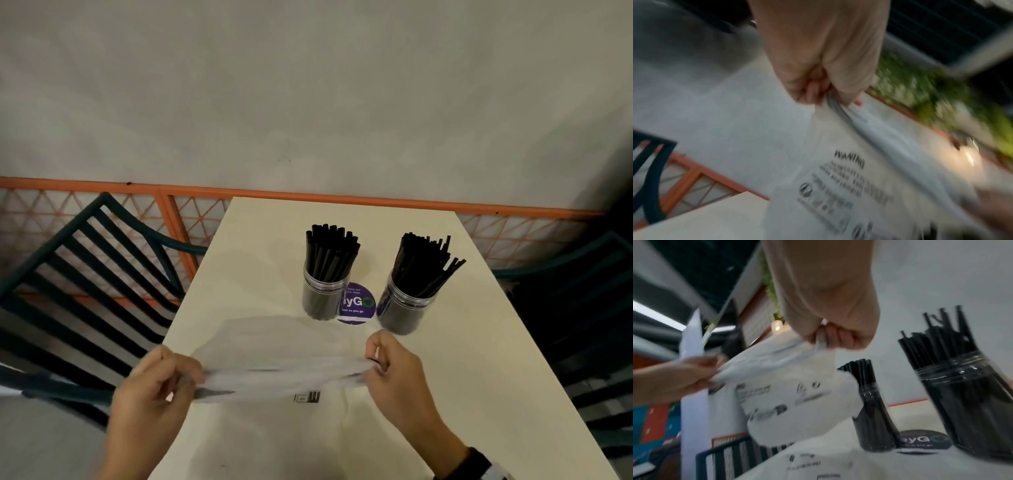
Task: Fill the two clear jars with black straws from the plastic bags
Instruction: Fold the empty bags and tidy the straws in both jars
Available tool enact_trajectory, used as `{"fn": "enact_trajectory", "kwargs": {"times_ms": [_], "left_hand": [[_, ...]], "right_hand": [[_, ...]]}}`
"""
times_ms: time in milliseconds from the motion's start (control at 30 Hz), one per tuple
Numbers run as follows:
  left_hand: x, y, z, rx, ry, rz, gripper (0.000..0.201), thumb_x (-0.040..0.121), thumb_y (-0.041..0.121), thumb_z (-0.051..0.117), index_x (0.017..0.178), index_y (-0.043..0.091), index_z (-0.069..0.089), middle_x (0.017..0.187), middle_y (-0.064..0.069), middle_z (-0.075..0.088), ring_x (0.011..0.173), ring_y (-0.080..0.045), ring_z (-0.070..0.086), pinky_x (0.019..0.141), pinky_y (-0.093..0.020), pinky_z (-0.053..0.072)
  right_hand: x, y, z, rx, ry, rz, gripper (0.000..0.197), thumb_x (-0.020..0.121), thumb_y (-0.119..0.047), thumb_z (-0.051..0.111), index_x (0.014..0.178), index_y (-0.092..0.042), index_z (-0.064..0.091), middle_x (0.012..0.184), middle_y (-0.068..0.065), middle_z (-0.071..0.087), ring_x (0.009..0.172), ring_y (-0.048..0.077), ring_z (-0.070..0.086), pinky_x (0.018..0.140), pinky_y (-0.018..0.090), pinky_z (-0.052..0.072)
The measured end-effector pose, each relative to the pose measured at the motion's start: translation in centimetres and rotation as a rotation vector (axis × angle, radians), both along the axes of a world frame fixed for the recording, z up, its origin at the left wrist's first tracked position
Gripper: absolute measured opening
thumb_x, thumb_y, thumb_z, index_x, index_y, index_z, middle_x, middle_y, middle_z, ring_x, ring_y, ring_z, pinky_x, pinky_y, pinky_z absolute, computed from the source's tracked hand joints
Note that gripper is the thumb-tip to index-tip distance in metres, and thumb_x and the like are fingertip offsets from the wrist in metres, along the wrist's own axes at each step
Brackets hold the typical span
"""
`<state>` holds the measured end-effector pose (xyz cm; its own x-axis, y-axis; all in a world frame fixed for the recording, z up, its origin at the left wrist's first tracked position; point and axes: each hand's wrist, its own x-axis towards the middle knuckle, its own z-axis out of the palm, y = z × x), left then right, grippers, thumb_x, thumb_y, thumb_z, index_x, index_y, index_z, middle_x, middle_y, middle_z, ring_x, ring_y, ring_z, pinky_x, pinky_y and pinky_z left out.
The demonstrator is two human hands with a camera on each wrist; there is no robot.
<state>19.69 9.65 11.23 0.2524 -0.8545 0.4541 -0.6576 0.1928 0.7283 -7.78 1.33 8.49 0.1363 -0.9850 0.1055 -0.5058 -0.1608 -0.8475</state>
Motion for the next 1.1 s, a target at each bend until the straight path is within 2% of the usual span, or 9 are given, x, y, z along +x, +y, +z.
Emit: {"fn": "enact_trajectory", "kwargs": {"times_ms": [167,267,400,600,733,833,933,1000,1100], "left_hand": [[1.4,0.1,-3.1,0.12,-0.147,-0.087,0.039,0.069,-0.002,0.049,0.076,0.036,0.05,0.071,0.024,0.046,0.059,0.014,0.042,0.058,-0.001,0.033],[3.0,0.8,-5.8,0.388,-0.278,-0.281,0.025,0.068,0.016,0.04,0.077,0.036,0.052,0.076,0.016,0.043,0.06,0.007,0.041,0.054,-0.002,0.031],[4.3,1.3,-8.9,0.65,-0.244,-0.419,0.019,0.065,0.021,0.049,0.07,0.039,0.054,0.074,0.015,0.038,0.055,0.011,0.04,0.066,0.006,0.028],[2.8,-0.5,-9.8,0.594,-0.448,-0.384,0.021,0.079,0.041,0.062,0.061,0.031,0.059,0.077,0.009,0.05,0.072,-0.004,0.047,0.065,-0.009,0.034],[-2.0,-1.7,-10.1,0.443,-0.634,-0.481,0.055,0.077,0.059,0.045,0.12,0.026,0.052,0.14,-0.002,0.036,0.132,-0.023,0.028,0.104,-0.03,0.022],[-2.9,-3.7,-13.2,0.624,-0.758,-0.468,0.099,0.064,0.08,0.039,0.139,0.017,0.029,0.155,-0.011,-0.001,0.143,-0.028,-0.01,0.111,-0.042,0.003],[-1.2,-4.4,-16.0,0.892,-0.636,-0.447,0.124,0.053,0.094,0.026,0.142,0.008,0.021,0.156,-0.012,-0.004,0.142,-0.033,0.002,0.113,-0.035,-0.004],[-0.6,-4.3,-17.1,0.987,-0.565,-0.458,0.124,0.052,0.096,0.026,0.134,0.003,0.037,0.152,-0.016,0.022,0.129,-0.034,0.027,0.112,-0.028,-0.007],[-0.4,-4.4,-17.4,0.987,-0.515,-0.431,0.119,0.055,0.094,0.033,0.132,0.004,0.042,0.136,-0.015,0.048,0.127,-0.032,0.028,0.113,-0.025,-0.01]], "right_hand": [[-0.1,1.1,-1.7,-0.126,0.46,0.252,0.019,0.067,-0.027,0.056,0.074,-0.033,0.039,0.077,-0.019,0.035,0.075,-0.001,0.034,0.066,0.02,0.034],[-0.6,2.6,-2.5,0.1,0.633,0.545,0.061,0.061,-0.078,0.056,0.107,-0.038,0.045,0.127,-0.014,0.024,0.114,0.004,0.018,0.098,0.025,0.019],[3.0,3.8,-5.1,0.076,0.679,0.516,0.075,0.075,-0.081,0.035,0.139,-0.044,0.026,0.155,-0.004,0.015,0.143,0.02,0.003,0.112,0.034,-0.002],[6.9,2.9,-12.3,0.148,0.968,0.518,0.085,0.077,-0.079,0.003,0.145,-0.03,0.003,0.133,0.008,0.053,0.138,0.038,0.011,0.106,0.06,-0.006],[7.8,2.2,-13.0,0.179,0.962,0.501,0.074,0.083,-0.069,-0.004,0.132,-0.034,0.038,0.124,0.005,0.064,0.115,0.034,0.053,0.085,0.063,0.046],[7.1,2.2,-14.4,0.17,1.029,0.572,0.068,0.088,-0.065,0.008,0.144,-0.03,0.023,0.138,0.008,0.041,0.124,0.032,0.039,0.104,0.061,0.022],[6.6,1.9,-15.0,0.22,0.976,0.594,0.07,0.087,-0.067,0.011,0.137,-0.026,0.039,0.14,0.005,0.039,0.126,0.026,0.04,0.108,0.051,0.021],[6.7,1.5,-14.6,0.26,0.964,0.592,0.072,0.085,-0.071,0.015,0.131,-0.026,0.046,0.137,0.001,0.051,0.121,0.02,0.049,0.094,0.05,0.047],[6.3,1.2,-14.2,0.223,0.929,0.577,0.07,0.083,-0.074,0.02,0.133,-0.03,0.044,0.138,-0.004,0.053,0.124,0.016,0.046,0.091,0.048,0.05]]}}
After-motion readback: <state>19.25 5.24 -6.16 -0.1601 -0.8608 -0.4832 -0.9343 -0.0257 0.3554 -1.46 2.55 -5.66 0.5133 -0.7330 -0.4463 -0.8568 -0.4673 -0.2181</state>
